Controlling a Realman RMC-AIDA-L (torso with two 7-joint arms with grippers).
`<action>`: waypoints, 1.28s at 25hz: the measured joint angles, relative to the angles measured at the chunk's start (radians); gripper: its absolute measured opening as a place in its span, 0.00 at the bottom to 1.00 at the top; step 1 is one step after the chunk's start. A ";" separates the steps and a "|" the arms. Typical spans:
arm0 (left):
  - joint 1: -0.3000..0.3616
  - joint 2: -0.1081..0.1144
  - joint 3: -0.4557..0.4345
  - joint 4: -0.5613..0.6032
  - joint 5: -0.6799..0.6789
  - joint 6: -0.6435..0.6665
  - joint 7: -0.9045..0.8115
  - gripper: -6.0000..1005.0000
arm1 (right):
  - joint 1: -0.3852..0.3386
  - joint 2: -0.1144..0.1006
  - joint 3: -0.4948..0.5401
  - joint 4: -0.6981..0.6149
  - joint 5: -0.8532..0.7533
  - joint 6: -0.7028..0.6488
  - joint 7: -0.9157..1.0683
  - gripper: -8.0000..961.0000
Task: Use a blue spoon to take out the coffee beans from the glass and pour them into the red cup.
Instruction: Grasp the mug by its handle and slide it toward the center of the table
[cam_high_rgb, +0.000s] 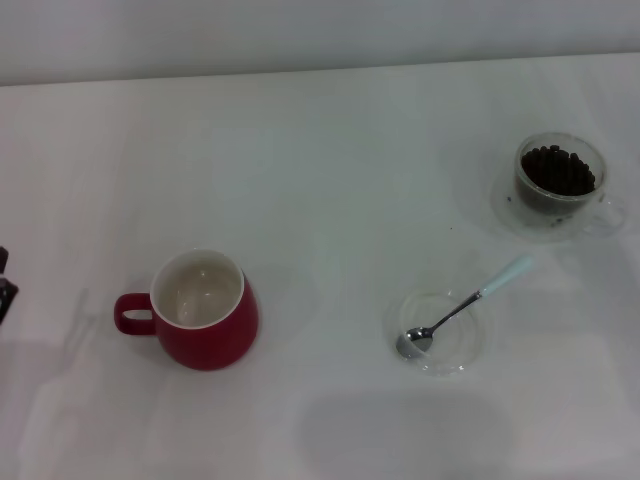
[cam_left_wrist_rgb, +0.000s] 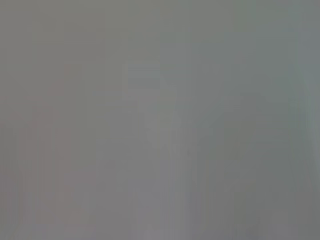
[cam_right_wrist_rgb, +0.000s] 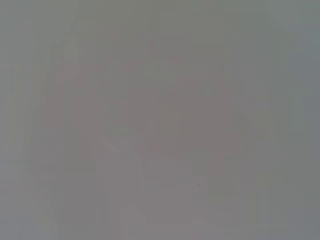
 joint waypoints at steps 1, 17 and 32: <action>0.006 0.000 0.008 0.000 0.001 0.000 -0.001 0.87 | 0.000 0.000 0.000 0.001 0.000 0.000 0.000 0.87; 0.069 -0.002 0.031 0.040 0.115 -0.157 0.003 0.87 | -0.009 0.002 0.000 0.024 -0.002 0.000 0.000 0.87; 0.057 -0.003 0.027 0.066 0.157 -0.302 0.003 0.87 | -0.013 0.001 0.000 0.026 -0.004 -0.006 0.000 0.87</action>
